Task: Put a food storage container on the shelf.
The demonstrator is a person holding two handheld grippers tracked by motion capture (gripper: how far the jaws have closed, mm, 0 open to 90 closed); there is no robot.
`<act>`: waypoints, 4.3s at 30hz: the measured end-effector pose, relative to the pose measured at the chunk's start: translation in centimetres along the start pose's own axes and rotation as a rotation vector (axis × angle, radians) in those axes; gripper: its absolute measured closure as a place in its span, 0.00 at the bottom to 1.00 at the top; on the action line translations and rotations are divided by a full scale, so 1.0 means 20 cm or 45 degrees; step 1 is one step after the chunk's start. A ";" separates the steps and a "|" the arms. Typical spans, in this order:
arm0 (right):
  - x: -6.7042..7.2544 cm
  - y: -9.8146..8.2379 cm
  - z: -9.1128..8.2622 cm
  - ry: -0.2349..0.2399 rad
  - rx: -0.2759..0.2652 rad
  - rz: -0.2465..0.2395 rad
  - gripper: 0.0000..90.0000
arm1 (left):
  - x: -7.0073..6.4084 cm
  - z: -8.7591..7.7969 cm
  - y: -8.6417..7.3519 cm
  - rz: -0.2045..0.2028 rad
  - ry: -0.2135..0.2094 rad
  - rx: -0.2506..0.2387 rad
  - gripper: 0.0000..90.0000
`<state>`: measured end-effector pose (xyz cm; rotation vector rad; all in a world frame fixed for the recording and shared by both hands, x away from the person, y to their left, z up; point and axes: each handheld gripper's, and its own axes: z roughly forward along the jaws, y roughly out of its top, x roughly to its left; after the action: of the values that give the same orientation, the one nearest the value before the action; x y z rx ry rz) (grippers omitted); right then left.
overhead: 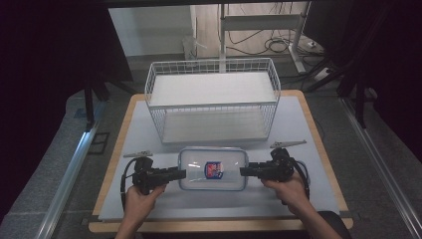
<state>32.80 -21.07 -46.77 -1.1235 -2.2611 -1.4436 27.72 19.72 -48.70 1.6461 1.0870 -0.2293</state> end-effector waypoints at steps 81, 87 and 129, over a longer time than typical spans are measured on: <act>-0.03 1.17 -0.12 -0.119 -0.275 0.027 0.54 | -0.05 -0.04 1.15 0.016 0.134 -0.139 0.56; -0.04 1.18 -0.11 -0.143 -0.284 0.022 0.52 | -0.03 -0.03 1.16 0.012 0.145 -0.153 0.54; 0.10 0.90 0.01 -0.370 -0.192 -0.449 0.98 | -0.09 0.00 0.92 0.404 0.316 -0.252 0.81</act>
<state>44.17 -16.02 -33.62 -1.0764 -2.7010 -1.6997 40.29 19.08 -35.29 1.6676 0.9774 0.2878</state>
